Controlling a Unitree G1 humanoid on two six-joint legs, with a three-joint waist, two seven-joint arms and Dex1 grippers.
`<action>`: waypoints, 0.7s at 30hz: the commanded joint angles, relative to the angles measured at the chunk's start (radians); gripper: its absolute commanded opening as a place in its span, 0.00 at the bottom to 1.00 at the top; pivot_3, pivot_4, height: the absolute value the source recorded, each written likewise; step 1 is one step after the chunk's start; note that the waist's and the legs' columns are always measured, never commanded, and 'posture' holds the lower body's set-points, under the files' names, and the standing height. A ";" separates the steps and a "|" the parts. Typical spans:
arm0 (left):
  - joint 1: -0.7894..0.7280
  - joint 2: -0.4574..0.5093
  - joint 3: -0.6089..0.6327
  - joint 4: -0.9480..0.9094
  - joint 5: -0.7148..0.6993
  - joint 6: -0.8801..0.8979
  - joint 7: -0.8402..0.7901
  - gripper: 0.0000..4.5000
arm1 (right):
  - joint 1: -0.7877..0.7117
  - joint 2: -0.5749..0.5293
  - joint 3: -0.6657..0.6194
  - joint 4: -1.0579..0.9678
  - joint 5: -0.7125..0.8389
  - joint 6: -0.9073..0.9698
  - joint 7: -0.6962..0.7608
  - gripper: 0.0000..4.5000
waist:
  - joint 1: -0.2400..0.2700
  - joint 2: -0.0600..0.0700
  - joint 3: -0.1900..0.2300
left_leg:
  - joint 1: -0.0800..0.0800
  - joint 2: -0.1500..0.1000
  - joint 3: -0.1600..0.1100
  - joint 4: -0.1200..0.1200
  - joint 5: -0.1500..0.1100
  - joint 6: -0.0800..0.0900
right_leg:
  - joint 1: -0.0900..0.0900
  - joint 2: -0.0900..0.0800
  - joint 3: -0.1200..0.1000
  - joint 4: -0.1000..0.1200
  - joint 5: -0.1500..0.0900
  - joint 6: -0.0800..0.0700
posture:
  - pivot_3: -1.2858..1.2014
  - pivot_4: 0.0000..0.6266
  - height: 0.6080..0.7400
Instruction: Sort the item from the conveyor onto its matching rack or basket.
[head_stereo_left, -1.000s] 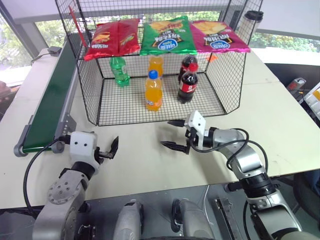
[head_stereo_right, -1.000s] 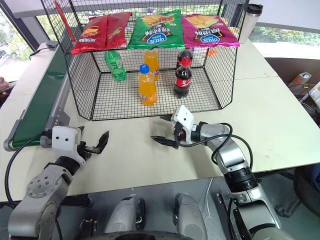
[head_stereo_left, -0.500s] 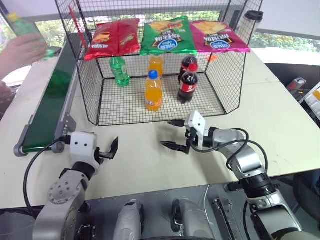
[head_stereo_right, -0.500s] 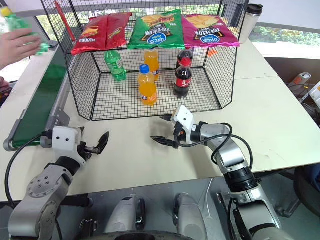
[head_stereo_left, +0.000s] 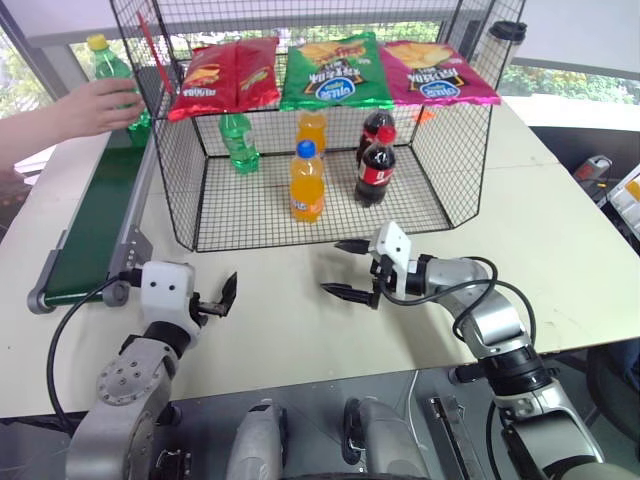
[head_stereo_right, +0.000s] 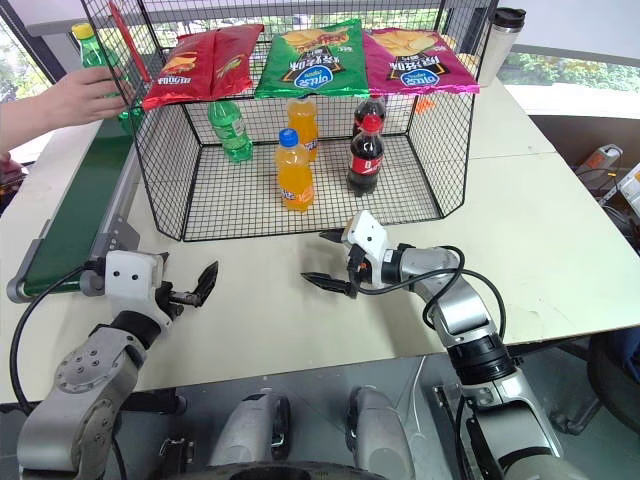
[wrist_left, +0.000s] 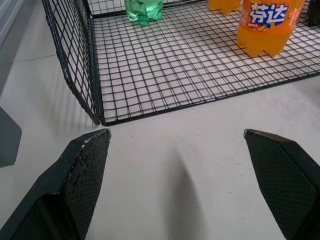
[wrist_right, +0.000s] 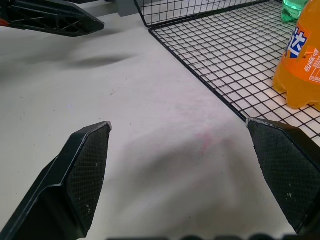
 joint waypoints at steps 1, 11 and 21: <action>-0.017 0.015 0.027 -0.075 0.000 0.006 0.010 0.99 | -0.012 -0.004 -0.022 -0.068 0.069 0.001 0.045 1.00 | 0.000 0.000 0.000 | 0.000 0.000 0.000 0.000 0.000 0.000 | 0.000 0.000 0.000 0.000 0.000 0.000 | 0.52 0.24 1.00; -0.092 0.007 0.131 -0.116 -0.009 0.071 0.070 0.99 | -0.019 -0.007 -0.030 -0.139 0.181 0.044 0.103 1.00 | 0.001 0.000 0.000 | 0.000 0.000 0.000 0.000 0.000 0.000 | 0.000 0.000 0.000 0.000 0.000 0.001 | 0.52 0.24 1.00; -0.126 -0.020 0.367 -0.074 -0.052 0.166 0.123 0.99 | -0.051 0.004 -0.025 -0.166 0.204 0.103 0.078 1.00 | 0.000 0.000 0.000 | 0.000 0.000 0.000 0.000 0.000 0.000 | 0.000 0.000 0.000 0.000 0.001 0.002 | 0.52 0.24 1.00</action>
